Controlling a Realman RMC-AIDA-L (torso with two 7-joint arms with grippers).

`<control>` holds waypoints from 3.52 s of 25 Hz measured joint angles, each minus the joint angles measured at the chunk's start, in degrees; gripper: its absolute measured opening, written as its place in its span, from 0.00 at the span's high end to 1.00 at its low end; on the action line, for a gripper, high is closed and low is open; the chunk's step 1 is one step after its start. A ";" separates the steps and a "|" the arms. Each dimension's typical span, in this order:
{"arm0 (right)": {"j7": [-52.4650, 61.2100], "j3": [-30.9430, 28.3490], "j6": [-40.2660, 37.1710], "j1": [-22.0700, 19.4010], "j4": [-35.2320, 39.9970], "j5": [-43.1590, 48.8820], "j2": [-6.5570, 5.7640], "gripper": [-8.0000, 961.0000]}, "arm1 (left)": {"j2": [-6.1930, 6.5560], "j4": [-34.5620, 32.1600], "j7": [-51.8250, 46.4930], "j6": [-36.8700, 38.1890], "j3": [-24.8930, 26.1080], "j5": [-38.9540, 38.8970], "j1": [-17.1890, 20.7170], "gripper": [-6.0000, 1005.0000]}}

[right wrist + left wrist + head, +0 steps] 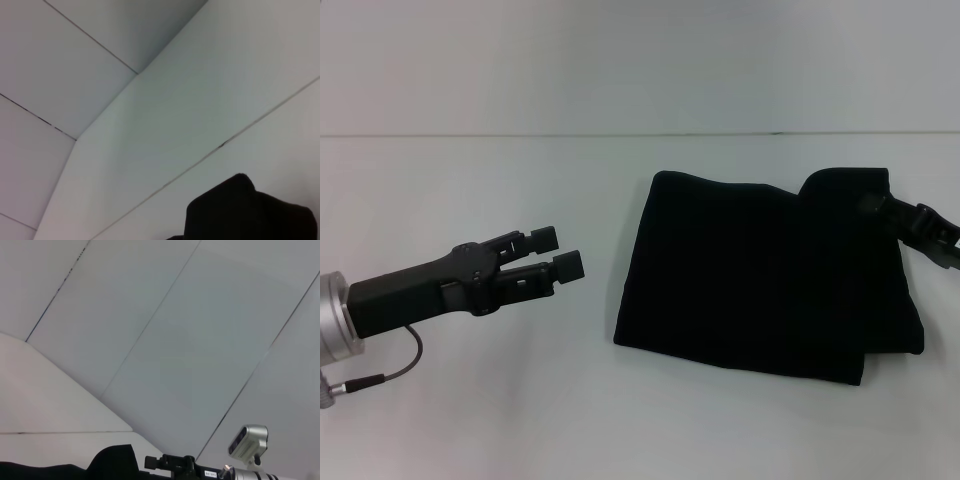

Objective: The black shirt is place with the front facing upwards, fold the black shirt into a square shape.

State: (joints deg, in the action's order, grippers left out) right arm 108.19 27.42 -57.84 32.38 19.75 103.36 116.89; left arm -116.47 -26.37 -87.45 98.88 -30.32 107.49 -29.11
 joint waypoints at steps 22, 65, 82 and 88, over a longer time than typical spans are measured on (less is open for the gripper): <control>0.83 -6.17 -24.17 -13.14 -0.35 0.93 -3.11 0.65 | 0.39 -0.20 -0.50 0.04 0.01 0.00 -0.15 0.05; -7.43 -3.80 -26.81 -12.38 -0.68 5.97 -0.70 0.94 | 0.54 -0.35 -1.40 -0.35 0.08 0.03 -0.86 0.06; -13.45 -4.59 -22.51 -14.84 -3.19 5.66 -0.21 0.94 | 0.54 -0.28 -1.04 -0.83 0.08 -0.01 -1.01 0.05; -11.38 -4.90 -18.82 -14.21 -4.36 5.86 -0.36 0.94 | 0.54 -0.28 -1.01 -0.98 0.08 0.00 -1.14 0.06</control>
State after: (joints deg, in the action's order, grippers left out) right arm 96.81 22.52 -76.65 18.18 15.39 109.22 116.53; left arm -115.93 -26.65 -88.47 97.89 -30.23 107.48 -30.25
